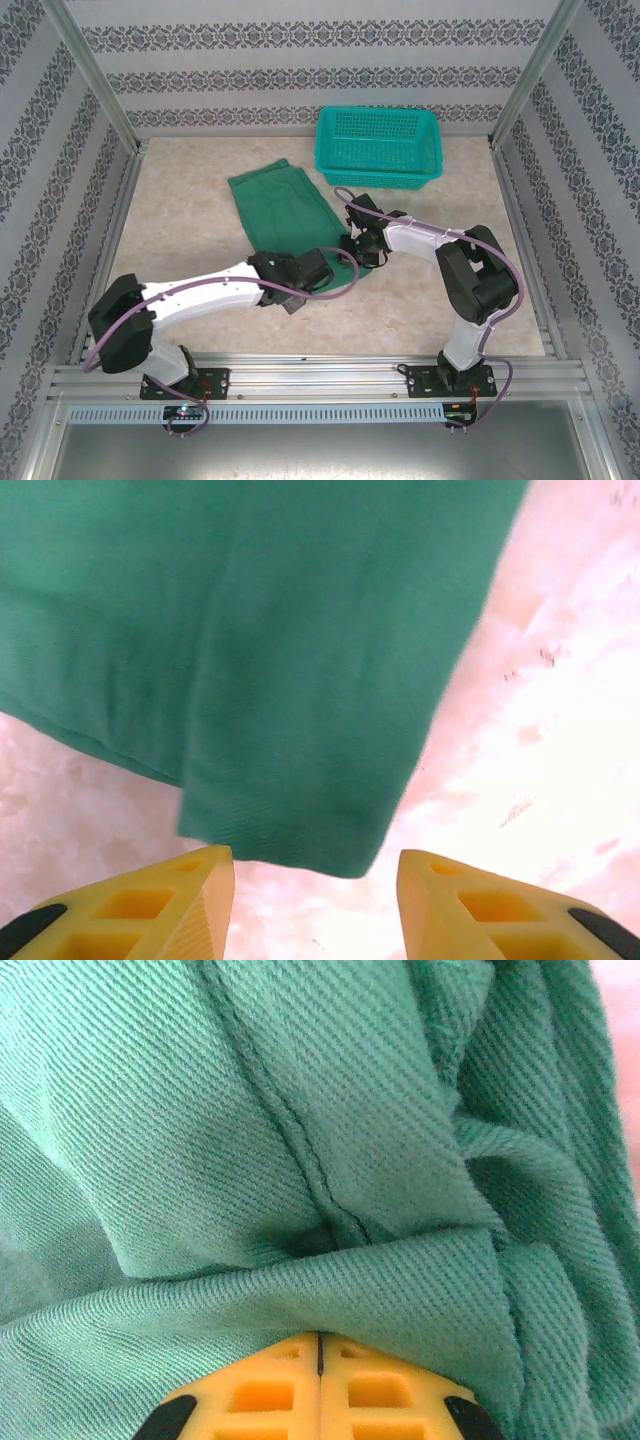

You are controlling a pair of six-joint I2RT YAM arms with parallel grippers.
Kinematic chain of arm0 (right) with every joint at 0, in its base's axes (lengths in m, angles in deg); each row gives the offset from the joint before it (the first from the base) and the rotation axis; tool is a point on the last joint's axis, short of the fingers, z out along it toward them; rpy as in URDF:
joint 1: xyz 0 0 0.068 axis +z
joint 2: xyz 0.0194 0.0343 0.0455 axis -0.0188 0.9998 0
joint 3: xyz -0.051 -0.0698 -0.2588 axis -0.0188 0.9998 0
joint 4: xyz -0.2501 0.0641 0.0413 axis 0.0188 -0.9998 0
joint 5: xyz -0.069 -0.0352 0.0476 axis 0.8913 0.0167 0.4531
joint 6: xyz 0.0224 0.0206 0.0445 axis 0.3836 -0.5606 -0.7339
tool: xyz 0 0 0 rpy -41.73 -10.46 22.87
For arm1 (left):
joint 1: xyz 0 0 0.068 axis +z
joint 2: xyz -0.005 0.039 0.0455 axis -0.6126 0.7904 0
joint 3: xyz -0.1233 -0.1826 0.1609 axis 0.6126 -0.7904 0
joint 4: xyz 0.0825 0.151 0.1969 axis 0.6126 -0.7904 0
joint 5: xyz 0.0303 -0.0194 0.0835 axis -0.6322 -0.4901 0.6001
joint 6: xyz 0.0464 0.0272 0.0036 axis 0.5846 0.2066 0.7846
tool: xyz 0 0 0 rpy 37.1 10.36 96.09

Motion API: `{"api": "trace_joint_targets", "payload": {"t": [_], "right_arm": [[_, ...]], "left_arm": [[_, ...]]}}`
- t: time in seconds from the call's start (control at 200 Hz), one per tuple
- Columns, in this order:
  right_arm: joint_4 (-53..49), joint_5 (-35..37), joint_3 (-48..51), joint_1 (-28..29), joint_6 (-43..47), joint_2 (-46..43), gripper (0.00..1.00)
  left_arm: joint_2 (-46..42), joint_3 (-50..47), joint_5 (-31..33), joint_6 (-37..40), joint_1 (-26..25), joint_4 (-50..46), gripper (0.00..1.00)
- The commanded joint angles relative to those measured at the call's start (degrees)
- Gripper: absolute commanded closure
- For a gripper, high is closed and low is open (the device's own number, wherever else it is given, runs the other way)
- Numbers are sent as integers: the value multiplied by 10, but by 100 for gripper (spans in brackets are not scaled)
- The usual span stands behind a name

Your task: Roll up the long pants

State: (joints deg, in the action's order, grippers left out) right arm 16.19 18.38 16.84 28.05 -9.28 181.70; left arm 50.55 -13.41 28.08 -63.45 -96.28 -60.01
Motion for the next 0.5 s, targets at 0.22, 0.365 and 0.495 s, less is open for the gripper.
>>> {"api": "trace_joint_targets", "payload": {"t": [0.22, 0.365, 0.495], "right_arm": [[19, -6, 8, -11, -6, 8, 100], [28, -11, 14, -12, -9, 10, 100], [34, -20, 16, -15, -11, 9, 100]], "left_arm": [[58, 1, 65, 68, -34, 31, 47], [88, 14, 73, 99, -32, 45, 46], [116, 30, 61, 114, -28, 52, 45]]}}
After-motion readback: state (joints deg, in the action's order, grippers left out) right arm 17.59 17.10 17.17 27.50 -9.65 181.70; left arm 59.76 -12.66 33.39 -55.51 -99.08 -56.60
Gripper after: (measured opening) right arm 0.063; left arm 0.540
